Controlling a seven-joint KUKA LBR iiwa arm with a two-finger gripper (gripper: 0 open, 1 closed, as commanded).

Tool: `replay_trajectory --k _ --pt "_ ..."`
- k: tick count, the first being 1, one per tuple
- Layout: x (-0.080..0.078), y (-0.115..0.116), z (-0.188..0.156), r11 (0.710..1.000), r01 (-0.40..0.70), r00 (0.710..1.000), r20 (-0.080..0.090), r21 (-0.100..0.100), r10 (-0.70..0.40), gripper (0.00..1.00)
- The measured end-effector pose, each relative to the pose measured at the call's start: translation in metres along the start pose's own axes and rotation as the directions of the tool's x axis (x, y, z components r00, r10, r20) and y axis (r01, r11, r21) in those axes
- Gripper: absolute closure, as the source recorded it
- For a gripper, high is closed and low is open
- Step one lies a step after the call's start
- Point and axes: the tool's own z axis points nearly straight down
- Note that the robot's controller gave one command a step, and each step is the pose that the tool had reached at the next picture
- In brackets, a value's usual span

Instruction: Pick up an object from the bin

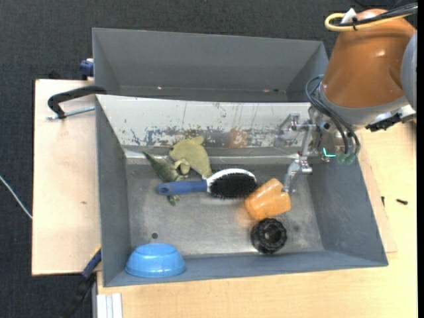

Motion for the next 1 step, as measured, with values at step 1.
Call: replay_trajectory --k 1 --pt "-0.0019 0.0216 0.1718 0.999 -0.054 0.999 0.010 -0.001 0.054 0.00"
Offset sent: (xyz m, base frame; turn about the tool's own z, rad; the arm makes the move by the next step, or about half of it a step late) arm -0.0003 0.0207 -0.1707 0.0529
